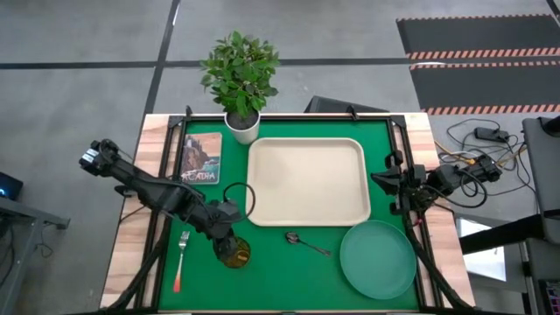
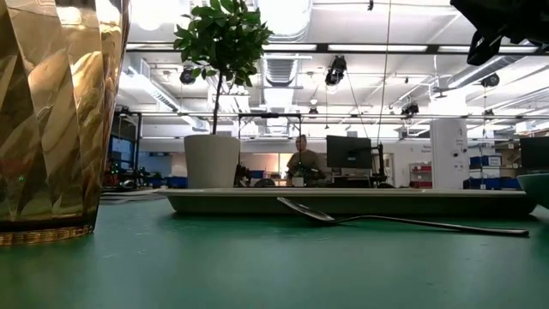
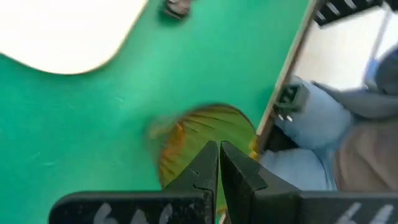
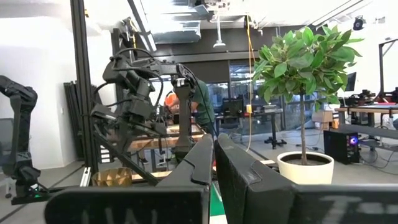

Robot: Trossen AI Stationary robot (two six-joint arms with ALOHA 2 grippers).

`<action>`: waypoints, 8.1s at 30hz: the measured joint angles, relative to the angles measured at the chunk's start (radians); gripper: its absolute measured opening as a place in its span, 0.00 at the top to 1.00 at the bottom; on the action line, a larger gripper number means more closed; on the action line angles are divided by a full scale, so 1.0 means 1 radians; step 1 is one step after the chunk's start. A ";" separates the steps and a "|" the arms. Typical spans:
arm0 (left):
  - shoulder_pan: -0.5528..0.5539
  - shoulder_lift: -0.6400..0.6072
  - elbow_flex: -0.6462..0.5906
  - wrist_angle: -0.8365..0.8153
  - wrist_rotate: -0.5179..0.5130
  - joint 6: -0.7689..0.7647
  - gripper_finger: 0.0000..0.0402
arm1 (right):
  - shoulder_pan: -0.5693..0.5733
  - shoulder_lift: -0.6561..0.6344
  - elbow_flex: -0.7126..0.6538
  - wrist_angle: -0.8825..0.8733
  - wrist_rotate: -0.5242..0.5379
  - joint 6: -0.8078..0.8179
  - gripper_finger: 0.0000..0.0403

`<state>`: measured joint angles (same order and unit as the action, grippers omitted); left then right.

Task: Pick and place plate/cup/fork/spoon on tray
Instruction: Put the brown glass on the white serving tray, then put the blue plate on the white serving tray

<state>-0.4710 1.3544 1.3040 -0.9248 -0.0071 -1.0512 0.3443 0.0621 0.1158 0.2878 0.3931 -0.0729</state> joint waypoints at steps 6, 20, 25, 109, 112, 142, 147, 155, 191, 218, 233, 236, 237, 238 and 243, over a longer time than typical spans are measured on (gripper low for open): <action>0.020 -0.001 0.001 -0.048 -0.029 -0.076 1.00 | 0.000 0.000 0.001 0.000 0.000 0.001 0.98; 0.026 0.016 0.000 -0.108 0.066 -0.154 0.81 | 0.000 0.000 0.001 0.000 0.000 0.013 0.98; 0.026 0.018 -0.001 -0.102 0.057 -0.063 0.60 | 0.000 0.000 0.001 0.000 0.000 0.010 0.98; 0.599 0.232 0.066 0.018 -0.348 0.231 1.00 | 0.000 0.012 0.175 -0.380 0.001 0.188 0.98; 0.601 0.243 0.068 0.017 -0.407 0.228 1.00 | 0.000 0.012 0.171 -0.382 0.001 0.187 0.98; 0.631 0.231 -0.002 0.055 -0.515 0.011 1.00 | 0.000 0.012 0.171 -0.387 0.001 0.187 0.98; 0.635 0.233 -0.024 0.104 -0.519 0.011 1.00 | 0.000 0.012 0.171 -0.387 0.000 0.187 0.98; 0.642 0.233 -0.078 0.157 -0.510 0.010 0.94 | 0.000 0.012 0.171 -0.388 0.000 0.186 0.98; 0.658 0.225 -0.072 0.387 -0.579 0.012 0.79 | 0.000 0.012 0.170 -0.388 0.000 0.186 0.98; 0.658 0.153 -0.073 0.211 -0.568 0.157 0.79 | 0.000 0.012 0.170 -0.388 0.000 0.196 0.98; 0.461 -0.003 -0.074 0.210 -0.548 0.391 0.79 | 0.000 0.035 0.170 -0.361 0.001 0.313 0.98; 0.386 -0.012 -0.074 0.210 -0.549 0.457 0.79 | 0.000 0.073 0.170 -0.354 0.000 0.366 0.98; 0.360 -0.013 -0.074 0.210 -0.549 0.481 0.79 | 0.000 0.094 0.170 -0.354 0.000 0.388 0.98; 0.336 -0.012 -0.074 0.211 -0.549 0.506 0.79 | 0.000 0.117 0.169 -0.354 -0.001 0.412 0.98; 0.207 0.004 -0.078 0.253 -0.551 0.666 0.79 | 0.000 0.267 0.174 -0.312 -0.026 0.539 0.98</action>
<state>-0.2638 1.3580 1.2258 -0.6720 -0.5583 -0.3853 0.3447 0.3289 0.2897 -0.0237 0.3667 0.4664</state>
